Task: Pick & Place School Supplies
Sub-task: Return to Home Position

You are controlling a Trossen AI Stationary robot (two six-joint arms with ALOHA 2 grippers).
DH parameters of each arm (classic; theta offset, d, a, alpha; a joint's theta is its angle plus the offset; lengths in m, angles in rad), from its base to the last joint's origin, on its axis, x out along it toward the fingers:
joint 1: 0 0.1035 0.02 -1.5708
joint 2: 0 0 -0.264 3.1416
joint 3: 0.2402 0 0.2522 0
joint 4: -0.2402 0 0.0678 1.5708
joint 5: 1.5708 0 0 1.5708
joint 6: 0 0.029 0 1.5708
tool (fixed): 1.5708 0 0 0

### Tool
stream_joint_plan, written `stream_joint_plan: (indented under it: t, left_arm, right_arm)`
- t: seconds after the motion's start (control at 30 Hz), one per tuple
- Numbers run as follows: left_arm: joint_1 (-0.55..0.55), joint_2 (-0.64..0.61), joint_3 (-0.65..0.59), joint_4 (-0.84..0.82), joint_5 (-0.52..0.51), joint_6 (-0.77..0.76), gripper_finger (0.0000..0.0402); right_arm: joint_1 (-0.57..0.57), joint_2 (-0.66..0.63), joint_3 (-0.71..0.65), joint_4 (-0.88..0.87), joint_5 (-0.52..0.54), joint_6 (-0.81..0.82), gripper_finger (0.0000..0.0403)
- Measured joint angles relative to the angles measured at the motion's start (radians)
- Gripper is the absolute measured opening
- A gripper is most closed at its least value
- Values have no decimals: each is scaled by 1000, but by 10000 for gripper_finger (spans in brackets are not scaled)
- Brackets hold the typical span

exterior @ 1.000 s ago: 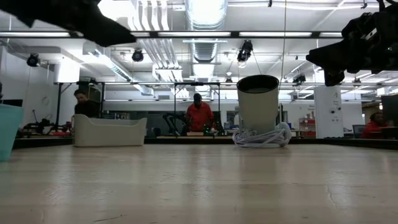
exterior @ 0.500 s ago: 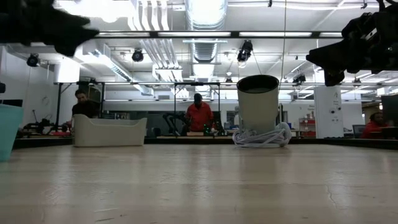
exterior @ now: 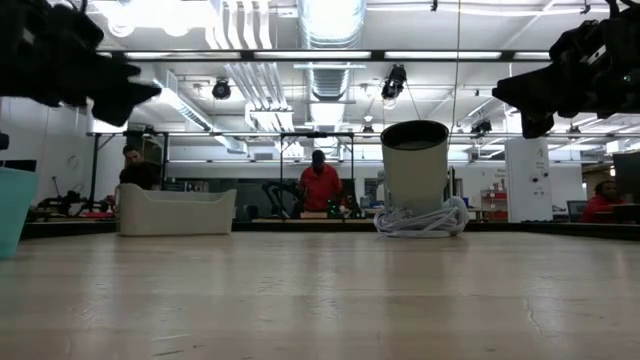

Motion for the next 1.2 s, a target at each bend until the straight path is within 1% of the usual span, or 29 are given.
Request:
stream_joint_plan:
  t: [0.07,0.13,0.2,0.37,1.2]
  left_arm:
    - [0,0,-30,8,0,-10,241]
    - [0,2,-48,43,-7,-51,241]
    - [0,25,-55,68,-14,-80,241]
    - [0,43,-56,70,-19,-76,241]
    - [0,44,-57,67,-19,-74,241]
  right_arm:
    - [0,1,0,-1,0,0,79]
    - [0,2,0,-1,0,0,79]
    - [0,3,0,-1,0,0,79]
    - [0,3,0,0,0,0,79]
    - [0,4,0,0,0,0,79]
